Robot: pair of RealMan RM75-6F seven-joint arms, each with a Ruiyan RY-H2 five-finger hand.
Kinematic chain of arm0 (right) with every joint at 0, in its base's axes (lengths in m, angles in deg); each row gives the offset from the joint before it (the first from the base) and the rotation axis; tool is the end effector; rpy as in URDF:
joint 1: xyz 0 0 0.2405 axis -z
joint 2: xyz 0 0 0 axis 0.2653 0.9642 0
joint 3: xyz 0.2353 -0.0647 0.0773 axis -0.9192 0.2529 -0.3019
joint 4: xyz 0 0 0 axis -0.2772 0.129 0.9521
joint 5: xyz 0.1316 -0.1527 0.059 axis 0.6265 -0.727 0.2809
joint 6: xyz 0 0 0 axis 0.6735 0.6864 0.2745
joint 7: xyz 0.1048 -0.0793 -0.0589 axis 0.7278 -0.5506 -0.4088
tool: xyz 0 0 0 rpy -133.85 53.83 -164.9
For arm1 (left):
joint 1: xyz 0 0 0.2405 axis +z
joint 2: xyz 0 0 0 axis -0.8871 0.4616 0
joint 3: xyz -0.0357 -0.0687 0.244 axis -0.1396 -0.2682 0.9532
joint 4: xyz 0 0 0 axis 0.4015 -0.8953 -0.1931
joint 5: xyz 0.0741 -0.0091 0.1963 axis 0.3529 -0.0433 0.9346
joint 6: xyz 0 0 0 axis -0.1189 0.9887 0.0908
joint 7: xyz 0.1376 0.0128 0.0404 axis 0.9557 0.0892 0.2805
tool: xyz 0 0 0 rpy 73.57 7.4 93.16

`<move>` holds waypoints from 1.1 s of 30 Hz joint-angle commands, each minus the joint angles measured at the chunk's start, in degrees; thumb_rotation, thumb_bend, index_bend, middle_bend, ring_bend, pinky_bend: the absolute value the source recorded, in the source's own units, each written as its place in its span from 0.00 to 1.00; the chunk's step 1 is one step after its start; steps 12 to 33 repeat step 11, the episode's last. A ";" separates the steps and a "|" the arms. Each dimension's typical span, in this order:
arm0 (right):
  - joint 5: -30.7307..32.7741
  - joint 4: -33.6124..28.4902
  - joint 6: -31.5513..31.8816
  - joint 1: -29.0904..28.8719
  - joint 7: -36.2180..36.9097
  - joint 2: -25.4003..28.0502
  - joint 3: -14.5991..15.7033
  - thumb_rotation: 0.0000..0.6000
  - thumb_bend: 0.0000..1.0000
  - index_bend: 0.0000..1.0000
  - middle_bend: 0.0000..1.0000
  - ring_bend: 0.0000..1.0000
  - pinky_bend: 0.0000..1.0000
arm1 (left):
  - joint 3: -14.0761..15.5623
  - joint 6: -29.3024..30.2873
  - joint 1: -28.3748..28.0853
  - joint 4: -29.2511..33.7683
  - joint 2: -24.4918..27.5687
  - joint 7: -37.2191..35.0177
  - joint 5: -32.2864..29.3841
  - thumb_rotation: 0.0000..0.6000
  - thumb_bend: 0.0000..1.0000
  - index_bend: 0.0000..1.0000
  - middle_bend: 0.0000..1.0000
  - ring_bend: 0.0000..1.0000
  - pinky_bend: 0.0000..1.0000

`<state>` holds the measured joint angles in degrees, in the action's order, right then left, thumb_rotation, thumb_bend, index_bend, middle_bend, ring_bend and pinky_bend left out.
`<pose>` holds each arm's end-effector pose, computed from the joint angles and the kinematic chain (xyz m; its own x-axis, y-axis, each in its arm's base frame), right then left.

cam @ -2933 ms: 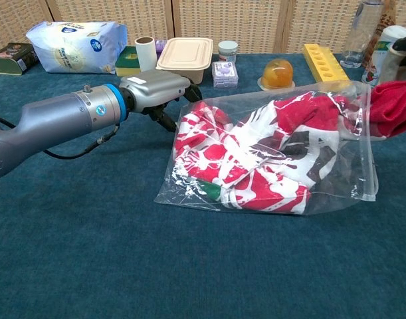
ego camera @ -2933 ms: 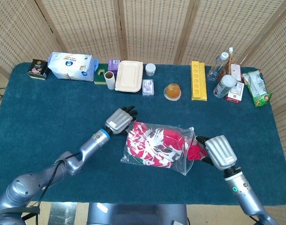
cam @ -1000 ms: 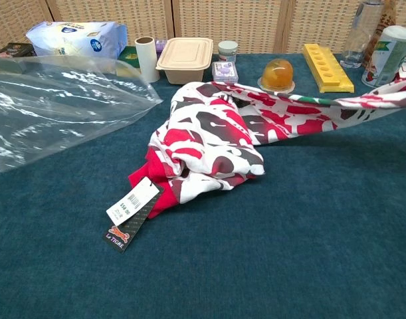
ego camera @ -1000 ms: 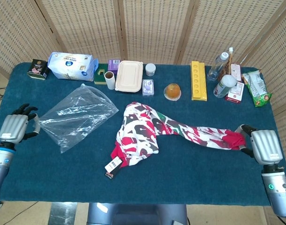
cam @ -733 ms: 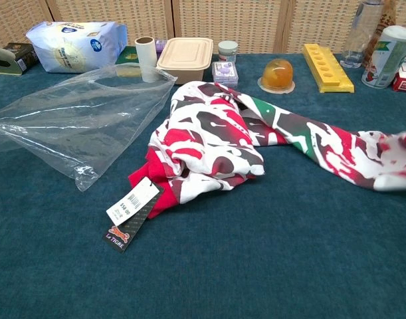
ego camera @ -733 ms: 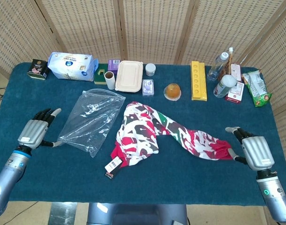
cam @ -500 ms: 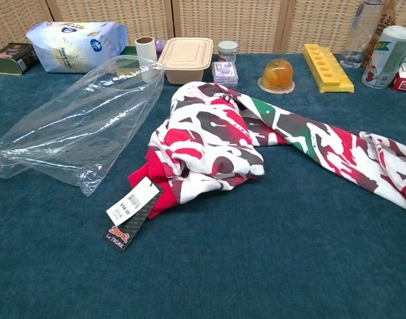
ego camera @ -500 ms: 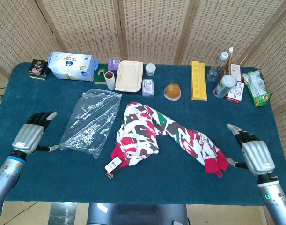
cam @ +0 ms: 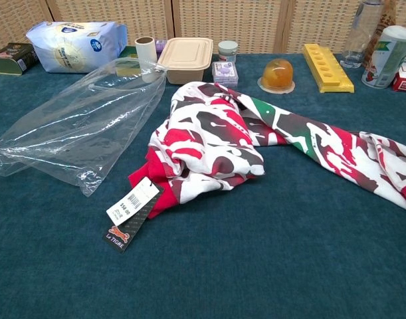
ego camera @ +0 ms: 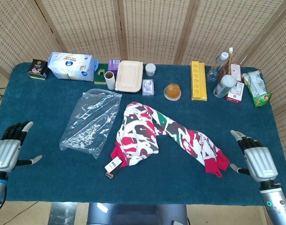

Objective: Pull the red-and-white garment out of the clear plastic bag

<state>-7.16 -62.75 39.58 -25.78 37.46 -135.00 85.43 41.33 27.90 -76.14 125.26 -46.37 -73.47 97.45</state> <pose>-0.2859 -0.2039 0.1508 0.5082 -0.0279 0.8608 -0.8550 -0.1362 0.5004 -0.3026 0.2104 0.1448 0.4317 0.0873 0.8978 0.9020 -0.0377 -0.4301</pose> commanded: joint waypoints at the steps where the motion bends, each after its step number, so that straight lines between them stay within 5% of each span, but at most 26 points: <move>1: 1.23 -0.18 1.11 1.54 -0.63 -0.08 0.47 0.93 0.16 0.15 0.24 0.29 0.35 | 0.92 5.58 3.84 -0.04 -0.93 -0.40 2.50 0.97 0.07 0.07 0.06 0.00 0.06; 11: 1.30 1.70 6.19 6.56 1.44 -1.25 1.94 0.93 0.16 0.27 0.30 0.31 0.34 | 3.23 11.83 9.31 0.96 -3.58 0.32 7.84 0.97 0.08 0.12 0.08 0.01 0.06; 33: 1.30 1.70 6.19 6.56 1.44 -1.25 1.94 0.93 0.16 0.27 0.30 0.31 0.34 | 3.23 11.83 9.31 0.96 -3.58 0.32 7.84 0.97 0.08 0.12 0.08 0.01 0.06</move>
